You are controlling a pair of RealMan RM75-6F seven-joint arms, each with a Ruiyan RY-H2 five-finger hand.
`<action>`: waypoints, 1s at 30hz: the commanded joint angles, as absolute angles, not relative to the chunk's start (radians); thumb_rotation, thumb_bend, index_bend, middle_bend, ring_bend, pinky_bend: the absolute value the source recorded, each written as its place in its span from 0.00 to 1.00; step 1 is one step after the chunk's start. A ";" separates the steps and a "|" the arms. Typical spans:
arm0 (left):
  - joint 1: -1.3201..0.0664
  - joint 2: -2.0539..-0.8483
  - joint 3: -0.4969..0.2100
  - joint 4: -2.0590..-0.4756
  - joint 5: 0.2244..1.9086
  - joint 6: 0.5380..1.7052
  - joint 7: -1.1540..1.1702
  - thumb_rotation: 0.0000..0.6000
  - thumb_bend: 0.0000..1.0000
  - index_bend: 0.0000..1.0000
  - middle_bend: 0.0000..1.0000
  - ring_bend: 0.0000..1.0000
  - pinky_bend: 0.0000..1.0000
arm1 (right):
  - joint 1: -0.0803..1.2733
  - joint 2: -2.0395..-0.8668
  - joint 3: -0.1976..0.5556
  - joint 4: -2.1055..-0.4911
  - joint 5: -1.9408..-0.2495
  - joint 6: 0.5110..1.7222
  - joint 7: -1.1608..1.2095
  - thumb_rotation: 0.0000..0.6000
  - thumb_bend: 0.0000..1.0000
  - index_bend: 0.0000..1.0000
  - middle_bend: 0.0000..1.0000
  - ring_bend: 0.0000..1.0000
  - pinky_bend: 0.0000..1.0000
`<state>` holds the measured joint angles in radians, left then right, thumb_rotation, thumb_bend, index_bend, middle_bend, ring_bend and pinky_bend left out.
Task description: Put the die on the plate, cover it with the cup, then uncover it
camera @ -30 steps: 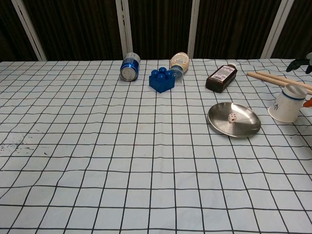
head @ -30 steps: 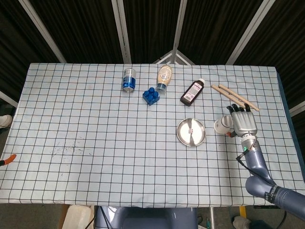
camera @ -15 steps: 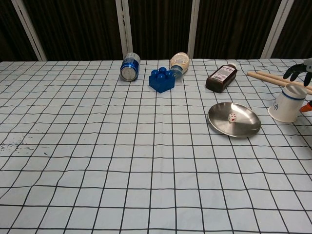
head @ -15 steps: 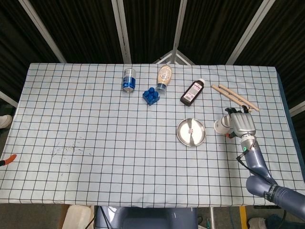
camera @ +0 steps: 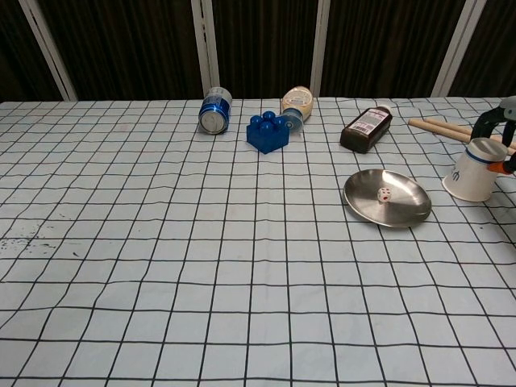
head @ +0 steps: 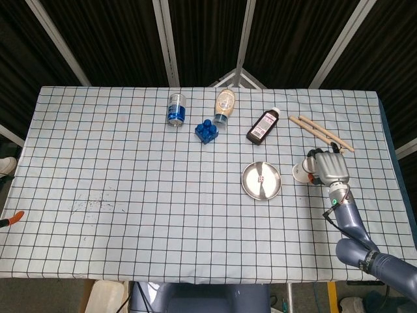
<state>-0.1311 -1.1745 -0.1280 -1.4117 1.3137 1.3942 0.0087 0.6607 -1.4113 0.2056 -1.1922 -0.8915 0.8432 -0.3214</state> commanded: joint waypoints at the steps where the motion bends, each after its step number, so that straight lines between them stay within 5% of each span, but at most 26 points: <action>1: -0.130 -1.174 -0.129 -1.412 1.313 1.395 0.007 1.00 0.22 0.23 0.00 0.00 0.06 | 0.660 -1.411 0.204 -1.191 -0.895 0.845 -0.321 1.00 0.39 0.37 0.31 0.36 0.00; 18: -0.131 -1.171 -0.126 -1.412 1.317 1.391 -0.002 1.00 0.22 0.23 0.00 0.00 0.06 | 0.662 -1.382 0.209 -1.268 -0.923 0.894 -0.344 1.00 0.42 0.43 0.39 0.37 0.00; 30: -0.130 -1.163 -0.126 -1.413 1.320 1.388 -0.025 1.00 0.22 0.23 0.00 0.00 0.06 | 0.672 -1.317 0.227 -1.486 -0.946 0.981 -0.429 1.00 0.42 0.44 0.40 0.37 0.00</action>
